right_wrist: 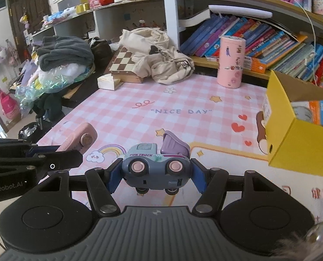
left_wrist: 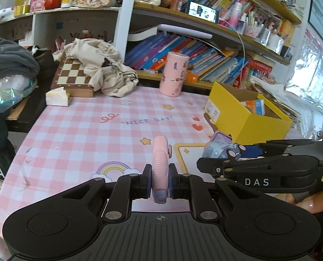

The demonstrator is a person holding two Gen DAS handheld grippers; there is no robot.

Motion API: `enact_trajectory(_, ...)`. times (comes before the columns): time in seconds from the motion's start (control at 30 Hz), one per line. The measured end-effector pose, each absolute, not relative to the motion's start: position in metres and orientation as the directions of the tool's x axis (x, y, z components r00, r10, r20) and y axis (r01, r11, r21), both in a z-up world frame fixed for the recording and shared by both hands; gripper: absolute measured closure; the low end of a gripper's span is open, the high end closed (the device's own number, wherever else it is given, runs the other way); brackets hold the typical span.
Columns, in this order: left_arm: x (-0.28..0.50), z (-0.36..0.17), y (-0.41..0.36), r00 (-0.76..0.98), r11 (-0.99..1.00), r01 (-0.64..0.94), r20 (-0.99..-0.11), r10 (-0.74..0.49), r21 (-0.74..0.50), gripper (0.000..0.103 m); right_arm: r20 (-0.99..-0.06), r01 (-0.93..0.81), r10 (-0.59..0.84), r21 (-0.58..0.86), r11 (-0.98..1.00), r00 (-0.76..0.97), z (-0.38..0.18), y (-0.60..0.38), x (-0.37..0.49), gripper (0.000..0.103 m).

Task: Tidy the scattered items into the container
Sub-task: 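Lift the pink pen with the left tool while the right tool carries the toy car toward the yellow box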

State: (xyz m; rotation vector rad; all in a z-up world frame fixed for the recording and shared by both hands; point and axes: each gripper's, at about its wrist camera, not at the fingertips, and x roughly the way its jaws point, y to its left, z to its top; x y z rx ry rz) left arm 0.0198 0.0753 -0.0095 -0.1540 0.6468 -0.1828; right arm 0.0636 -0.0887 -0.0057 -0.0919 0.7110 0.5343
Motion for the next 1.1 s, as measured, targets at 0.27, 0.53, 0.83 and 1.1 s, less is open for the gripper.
enact_trajectory(0.27, 0.014, -0.009, 0.07, 0.781, 0.97, 0.137, -0.58, -0.231, -0.203, 0.09, -0.64, -0.478, 0.421, 0.095, 0.873, 0.643, -0.005, -0.097, 0.052, 0.041)
enact_trajectory(0.53, 0.01, -0.008, 0.065, 0.778, 0.965, 0.16, -0.575, -0.252, -0.206, 0.09, -0.643, -0.432, 0.392, 0.104, 0.896, 0.658, -0.005, -0.11, 0.045, 0.041)
enact_trajectory(0.83, 0.011, -0.006, 0.062, 0.78, 0.961, 0.173, -0.566, -0.267, -0.215, 0.09, -0.642, -0.397, 0.363, 0.099, 0.913, 0.675, -0.003, -0.124, 0.04, 0.041)
enact_trajectory(1.1, 0.02, -0.008, 0.042, 0.763, 0.949, 0.219, -0.565, -0.312, -0.229, 0.09, -0.645, -0.354, 0.327, 0.092, 0.931, 0.69, -0.002, -0.143, 0.036, 0.041)
